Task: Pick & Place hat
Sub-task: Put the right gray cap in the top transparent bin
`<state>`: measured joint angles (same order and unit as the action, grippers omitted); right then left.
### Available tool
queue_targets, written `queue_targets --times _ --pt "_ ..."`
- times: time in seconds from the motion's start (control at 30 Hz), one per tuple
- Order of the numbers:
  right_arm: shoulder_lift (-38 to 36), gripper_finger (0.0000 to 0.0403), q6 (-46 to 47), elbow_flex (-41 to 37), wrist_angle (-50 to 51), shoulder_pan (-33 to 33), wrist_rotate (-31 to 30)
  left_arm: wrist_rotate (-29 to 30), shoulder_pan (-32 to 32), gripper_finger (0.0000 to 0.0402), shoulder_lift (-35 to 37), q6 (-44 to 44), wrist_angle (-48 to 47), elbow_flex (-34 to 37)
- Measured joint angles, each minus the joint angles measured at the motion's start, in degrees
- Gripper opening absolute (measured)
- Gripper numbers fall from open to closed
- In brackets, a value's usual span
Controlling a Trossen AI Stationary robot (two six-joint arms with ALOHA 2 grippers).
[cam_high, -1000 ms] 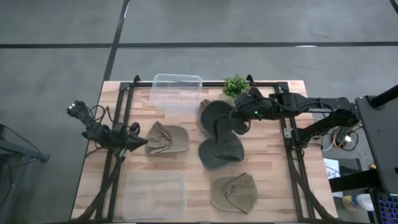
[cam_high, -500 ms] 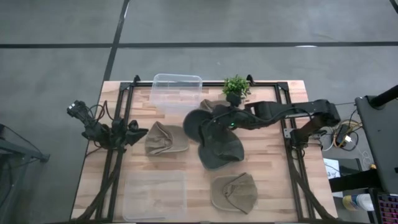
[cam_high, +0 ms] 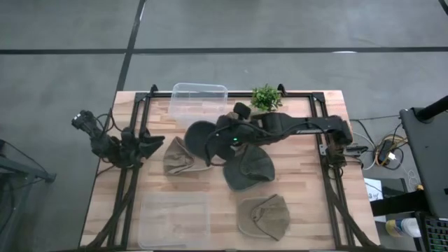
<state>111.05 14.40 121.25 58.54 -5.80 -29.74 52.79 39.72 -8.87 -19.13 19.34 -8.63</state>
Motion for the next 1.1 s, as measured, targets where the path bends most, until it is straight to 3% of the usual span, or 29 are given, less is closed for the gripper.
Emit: queue_targets --times 0.23,0.6,0.87,1.1 --pt "9.36 0.0013 -2.70 13.86 5.52 0.18 -0.42 2.90 0.00 0.0145 -7.16 2.70 -2.31 -4.64" --pt "9.33 0.0013 -7.71 12.81 2.54 0.10 -2.16 6.83 -0.05 0.0145 -14.07 -0.50 -16.26 -13.74" --pt "9.18 0.0013 -13.17 13.16 -3.20 -1.74 -2.24 6.76 -0.57 0.0145 -19.06 -1.32 -16.85 -14.81" --pt "9.13 0.0013 -11.88 13.16 -4.14 -2.10 -1.90 6.35 -0.63 0.0145 -20.15 -3.50 -16.81 -15.29"
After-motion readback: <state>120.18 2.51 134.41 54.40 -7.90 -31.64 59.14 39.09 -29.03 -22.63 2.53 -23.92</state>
